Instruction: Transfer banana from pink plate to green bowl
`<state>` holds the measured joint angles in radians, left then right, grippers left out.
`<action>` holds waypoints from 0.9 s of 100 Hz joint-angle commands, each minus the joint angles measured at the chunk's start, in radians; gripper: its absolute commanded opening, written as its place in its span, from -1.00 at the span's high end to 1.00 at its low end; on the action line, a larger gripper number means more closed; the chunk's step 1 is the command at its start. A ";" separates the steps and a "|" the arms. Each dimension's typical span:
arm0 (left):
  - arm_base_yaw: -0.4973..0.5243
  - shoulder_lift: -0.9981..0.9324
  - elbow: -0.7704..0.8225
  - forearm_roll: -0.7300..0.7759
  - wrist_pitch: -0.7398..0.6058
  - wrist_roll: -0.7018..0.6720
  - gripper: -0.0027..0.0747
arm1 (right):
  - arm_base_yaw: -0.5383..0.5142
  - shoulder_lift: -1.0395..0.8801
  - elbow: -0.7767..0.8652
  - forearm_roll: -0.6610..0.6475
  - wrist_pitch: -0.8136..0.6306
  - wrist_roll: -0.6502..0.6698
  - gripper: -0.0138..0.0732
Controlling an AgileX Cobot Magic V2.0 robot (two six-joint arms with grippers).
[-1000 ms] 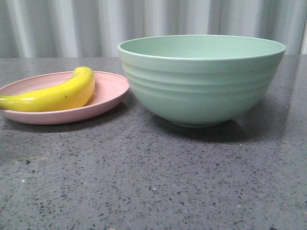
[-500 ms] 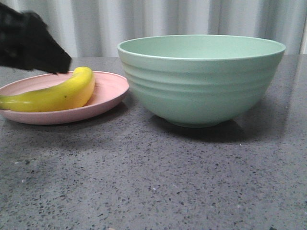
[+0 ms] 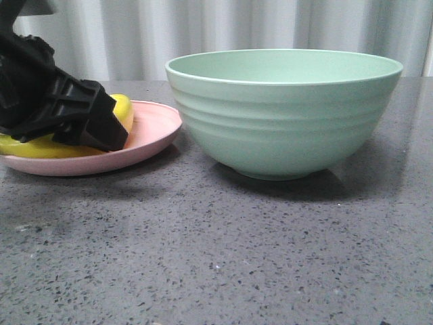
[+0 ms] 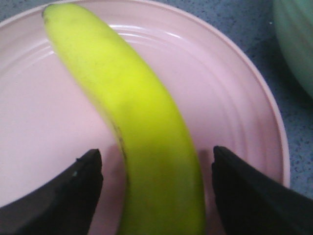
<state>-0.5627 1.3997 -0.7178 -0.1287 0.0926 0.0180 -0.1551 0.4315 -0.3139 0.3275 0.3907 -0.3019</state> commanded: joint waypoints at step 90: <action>-0.049 -0.162 -0.101 -0.007 -0.003 -0.007 0.42 | 0.190 0.074 -0.221 0.034 0.119 -0.052 0.85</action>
<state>-0.5880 1.3101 -0.7721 -0.1287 0.1321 0.0180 -0.0186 0.4596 -0.4488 0.3565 0.5510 -0.3400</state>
